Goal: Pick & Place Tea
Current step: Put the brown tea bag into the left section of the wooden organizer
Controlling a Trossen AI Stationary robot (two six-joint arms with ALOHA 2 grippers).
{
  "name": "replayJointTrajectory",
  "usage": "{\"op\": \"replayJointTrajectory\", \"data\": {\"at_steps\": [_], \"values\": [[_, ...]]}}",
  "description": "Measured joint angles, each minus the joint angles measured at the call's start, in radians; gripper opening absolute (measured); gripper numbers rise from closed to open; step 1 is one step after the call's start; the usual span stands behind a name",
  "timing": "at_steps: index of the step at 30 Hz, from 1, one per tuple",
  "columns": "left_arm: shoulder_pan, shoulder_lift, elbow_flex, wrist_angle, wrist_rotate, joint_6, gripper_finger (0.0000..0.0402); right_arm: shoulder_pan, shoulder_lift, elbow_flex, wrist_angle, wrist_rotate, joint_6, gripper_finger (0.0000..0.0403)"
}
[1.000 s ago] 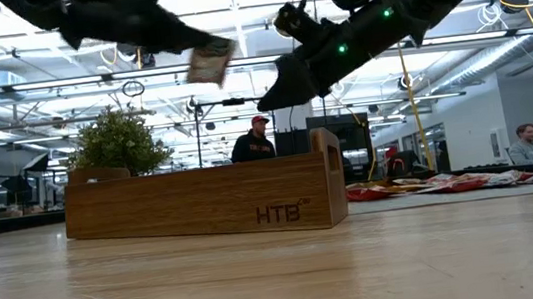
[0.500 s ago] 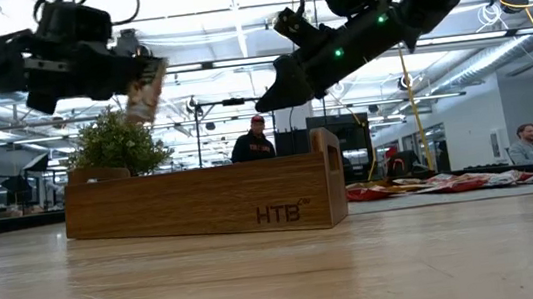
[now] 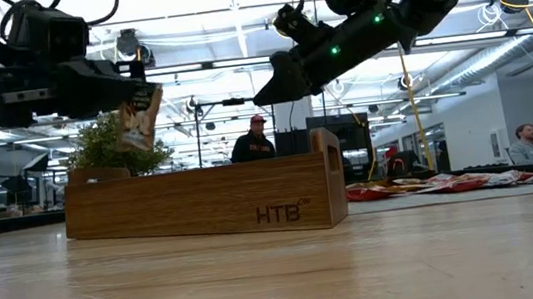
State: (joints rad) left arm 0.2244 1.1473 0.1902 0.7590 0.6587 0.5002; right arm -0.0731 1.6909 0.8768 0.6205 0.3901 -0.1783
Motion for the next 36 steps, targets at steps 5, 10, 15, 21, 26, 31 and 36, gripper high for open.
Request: {"op": "replayJointTrajectory", "data": {"at_steps": [5, 10, 15, 21, 26, 31, 36], "values": [[-0.003, 0.072, -0.001, 0.036, -0.029, -0.007, 0.0001, 0.000, 0.000, 0.000, 0.000, 0.000, -0.006, 0.0105], [-0.018, 0.188, -0.001, 0.180, -0.032, -0.037, 0.0001, 0.000, 0.000, 0.000, -0.003, 0.000, -0.006, 0.0105], [-0.019, 0.260, 0.000, 0.188, -0.063, -0.036, 0.0001, 0.000, 0.000, 0.000, -0.003, 0.000, -0.006, 0.0105], [-0.019, 0.287, 0.000, 0.189, -0.101, -0.042, 0.0013, 0.000, 0.000, 0.000, -0.003, 0.000, -0.021, 0.0105], [-0.019, 0.284, 0.000, 0.196, -0.165, -0.117, 0.0040, 0.000, 0.000, 0.000, -0.004, 0.000, -0.024, 0.0105], [-0.018, 0.284, 0.000, 0.219, -0.219, -0.155, 0.0073, 0.000, 0.000, 0.000, -0.004, 0.000, -0.024, 0.0105], [-0.019, 0.283, 0.000, 0.269, -0.223, -0.174, 0.0111, 0.000, 0.000, 0.000, -0.005, 0.000, -0.024, 0.0105]]}}
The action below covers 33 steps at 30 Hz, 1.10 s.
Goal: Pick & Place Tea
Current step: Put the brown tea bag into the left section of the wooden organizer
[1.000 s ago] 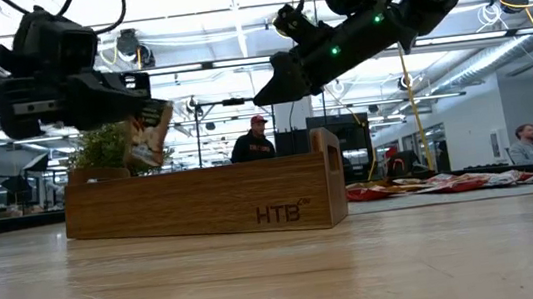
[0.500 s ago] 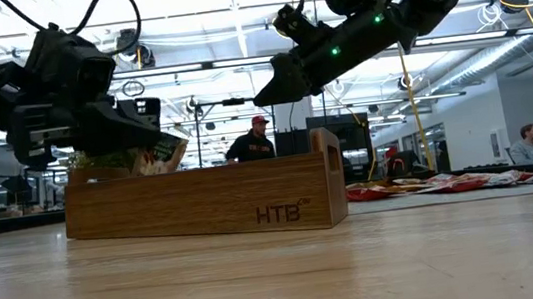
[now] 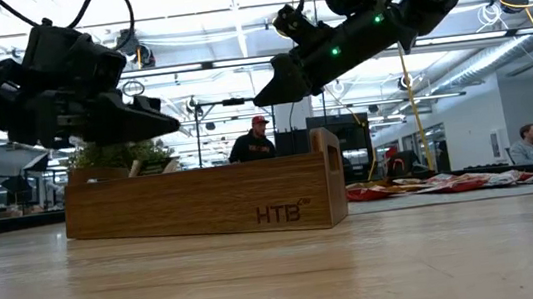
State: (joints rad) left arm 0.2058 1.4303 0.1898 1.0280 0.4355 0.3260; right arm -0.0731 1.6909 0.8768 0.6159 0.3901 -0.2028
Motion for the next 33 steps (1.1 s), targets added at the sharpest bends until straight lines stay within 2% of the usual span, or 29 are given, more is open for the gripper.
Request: {"op": "replayJointTrajectory", "data": {"at_steps": [7, 10, 16, 21, 25, 30, 33], "values": [[0.000, 0.000, 0.000, 0.055, -0.001, -0.005, 0.0157, 0.000, 0.000, 0.000, -0.007, 0.000, 0.000, 0.0105], [0.000, 0.000, 0.000, 0.128, -0.029, -0.049, 0.0168, 0.001, 0.000, 0.000, 0.012, -0.013, 0.000, 0.0105], [0.000, -0.041, 0.001, 0.253, -0.078, -0.080, 0.0174, 0.003, -0.001, 0.000, 0.079, -0.169, 0.000, 0.0105], [0.000, -0.101, 0.001, 0.188, -0.060, -0.092, 0.0175, 0.002, -0.001, 0.000, 0.100, -0.275, 0.000, 0.0105], [0.001, -0.135, 0.001, 0.154, -0.086, -0.089, 0.0175, 0.003, -0.001, 0.000, 0.165, -0.308, -0.022, 0.0101], [0.001, -0.169, 0.001, 0.143, -0.097, -0.095, 0.0175, 0.012, -0.001, 0.047, 0.123, -0.437, -0.049, 0.0063], [0.001, -0.180, 0.001, 0.075, -0.090, -0.102, 0.0175, 0.025, -0.001, 0.062, 0.085, -0.445, -0.043, 0.0043]]}}
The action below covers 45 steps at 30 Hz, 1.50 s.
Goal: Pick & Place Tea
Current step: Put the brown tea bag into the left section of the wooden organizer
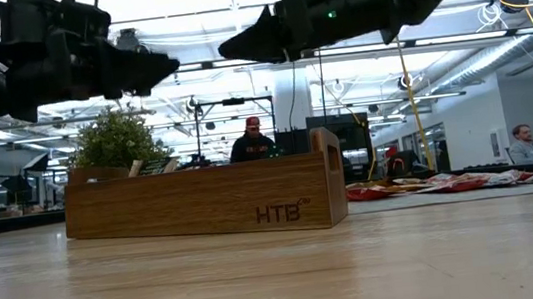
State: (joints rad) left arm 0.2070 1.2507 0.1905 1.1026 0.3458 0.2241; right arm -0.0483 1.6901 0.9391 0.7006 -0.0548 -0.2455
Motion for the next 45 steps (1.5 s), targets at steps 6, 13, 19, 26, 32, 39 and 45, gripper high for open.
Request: {"op": "replayJointTrajectory", "data": {"at_steps": [6, 13, 19, 26, 32, 39, 45], "values": [[0.000, 0.000, 0.000, -0.073, -0.063, 0.016, 0.0175, -0.004, 0.049, 0.089, -0.214, -0.002, 0.151, 0.0059], [0.005, -0.001, 0.000, -0.077, -0.089, 0.080, 0.0175, -0.004, 0.259, 0.267, -0.355, -0.164, 0.350, 0.0138], [0.009, -0.006, 0.000, -0.090, -0.104, 0.039, 0.0175, 0.003, 0.333, 0.380, -0.443, -0.211, 0.398, 0.0179], [0.010, -0.006, 0.000, -0.106, -0.104, 0.035, 0.0175, 0.005, 0.347, 0.380, -0.430, -0.212, 0.483, 0.0185], [0.010, -0.006, 0.000, -0.106, -0.111, 0.035, 0.0175, 0.019, 0.402, 0.380, -0.378, -0.209, 0.508, 0.0182], [0.010, -0.006, 0.000, -0.107, -0.111, 0.032, 0.0175, 0.017, 0.426, 0.379, -0.316, -0.208, 0.534, 0.0180], [0.010, -0.006, 0.000, -0.107, -0.111, 0.032, 0.0175, 0.018, 0.426, 0.379, -0.315, -0.207, 0.533, 0.0159]]}}
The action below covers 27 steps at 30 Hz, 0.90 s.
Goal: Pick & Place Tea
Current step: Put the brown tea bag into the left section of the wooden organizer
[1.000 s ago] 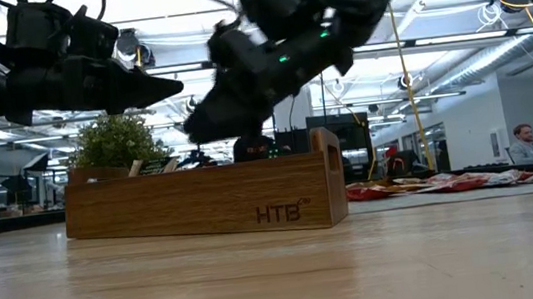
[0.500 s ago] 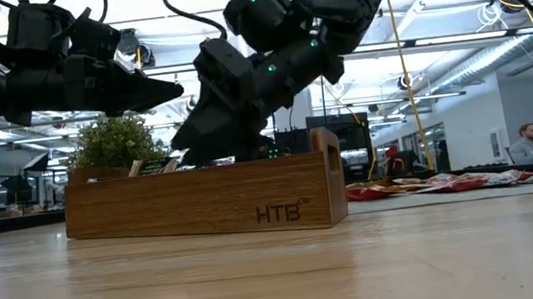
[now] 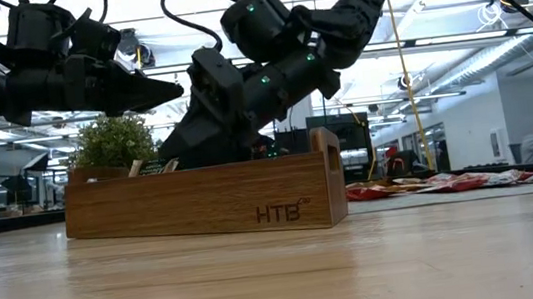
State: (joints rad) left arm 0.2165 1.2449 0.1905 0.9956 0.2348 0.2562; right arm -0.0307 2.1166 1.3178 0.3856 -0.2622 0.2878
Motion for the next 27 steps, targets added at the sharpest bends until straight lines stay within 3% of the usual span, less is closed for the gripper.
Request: {"op": "replayJointTrajectory", "data": {"at_steps": [4, 11, 14, 20, 27], "values": [[0.000, 0.000, 0.000, 0.000, 0.000, 0.000, 0.0175, 0.000, 0.000, 0.000, 0.003, 0.003, -0.020, 0.0120], [0.000, 0.000, 0.000, -0.001, 0.000, 0.000, 0.0175, 0.000, 0.000, 0.000, 0.042, 0.003, -0.084, 0.0012], [0.000, 0.000, 0.000, -0.001, 0.000, 0.000, 0.0175, 0.003, 0.000, 0.000, 0.039, 0.019, -0.105, 0.0006], [0.000, 0.000, 0.000, -0.001, 0.000, -0.005, 0.0175, 0.042, -0.016, -0.001, 0.014, 0.159, -0.207, 0.0001], [0.000, 0.000, 0.000, -0.001, 0.001, -0.008, 0.0175, 0.107, -0.066, 0.000, -0.060, 0.452, -0.314, 0.0000]]}}
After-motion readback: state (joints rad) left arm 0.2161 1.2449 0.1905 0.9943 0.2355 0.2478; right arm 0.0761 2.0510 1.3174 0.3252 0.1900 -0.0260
